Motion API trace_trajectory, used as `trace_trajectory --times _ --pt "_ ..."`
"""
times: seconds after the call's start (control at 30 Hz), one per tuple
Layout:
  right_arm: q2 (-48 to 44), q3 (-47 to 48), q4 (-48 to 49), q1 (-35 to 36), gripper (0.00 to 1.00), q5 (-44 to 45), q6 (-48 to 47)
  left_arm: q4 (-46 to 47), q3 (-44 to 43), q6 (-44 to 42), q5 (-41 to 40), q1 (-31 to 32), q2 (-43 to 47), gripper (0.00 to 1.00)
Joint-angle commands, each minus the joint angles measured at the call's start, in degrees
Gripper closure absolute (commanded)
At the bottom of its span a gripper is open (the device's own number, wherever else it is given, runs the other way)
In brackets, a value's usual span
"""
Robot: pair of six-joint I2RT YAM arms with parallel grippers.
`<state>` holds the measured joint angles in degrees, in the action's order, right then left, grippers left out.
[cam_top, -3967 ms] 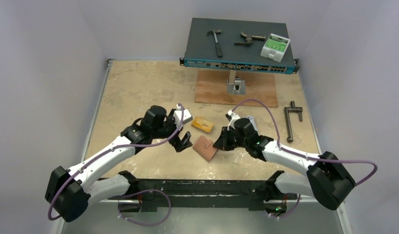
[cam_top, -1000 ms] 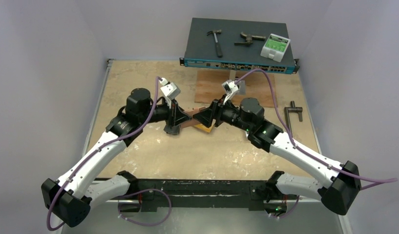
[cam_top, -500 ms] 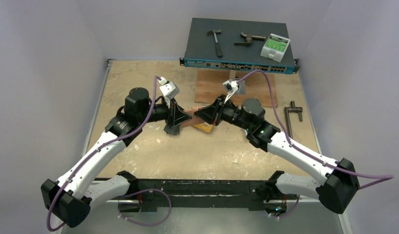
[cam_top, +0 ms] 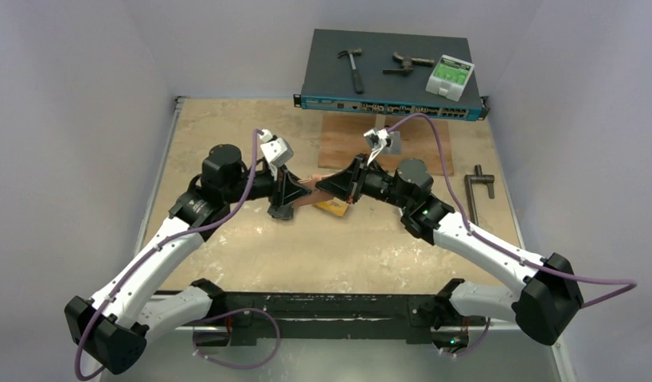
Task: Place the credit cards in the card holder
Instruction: Open the card holder at the center of the board.
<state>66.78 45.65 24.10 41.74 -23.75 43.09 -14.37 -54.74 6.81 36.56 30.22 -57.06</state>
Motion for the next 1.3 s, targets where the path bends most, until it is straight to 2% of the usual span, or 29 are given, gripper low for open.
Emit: trace_trajectory --times 0.0,0.23,0.47,0.8,1.07,1.13,1.23,1.27 --pt "-0.16 0.14 5.83 -0.58 1.0 -7.58 5.35 2.98 -0.26 -8.91 3.45 2.66 0.62 1.0" --pt "0.8 -0.76 12.15 -4.88 1.0 -15.56 14.85 -0.25 0.72 -21.54 0.99 3.65 0.74 1.0" --pt "0.96 -1.75 18.97 -6.3 1.0 -18.37 23.44 -0.26 4.28 -29.58 -4.75 5.53 1.65 1.0" --pt "-0.6 -0.57 17.88 -7.01 1.0 -18.51 25.95 2.05 7.14 -33.45 -12.33 5.82 1.59 1.0" --pt "-3.22 0.1 17.59 -7.1 1.0 -17.15 27.05 6.87 10.6 -35.04 -23.22 5.91 1.74 1.0" --pt "-3.51 0.9 15.3 -7.04 1.0 -17.2 24.8 6.12 10.37 -35.0 -19.44 5.85 2.25 1.0" --pt "-3.93 4.35 2.99 -7.56 1.0 -15.76 16.89 0.43 8.91 -35.99 -9.46 5.91 2.91 1.0" --pt "-4.14 5.47 -0.49 -8.0 0.97 -14.83 14.71 -0.93 8.79 -36.44 -7.22 6.02 3.06 1.0"
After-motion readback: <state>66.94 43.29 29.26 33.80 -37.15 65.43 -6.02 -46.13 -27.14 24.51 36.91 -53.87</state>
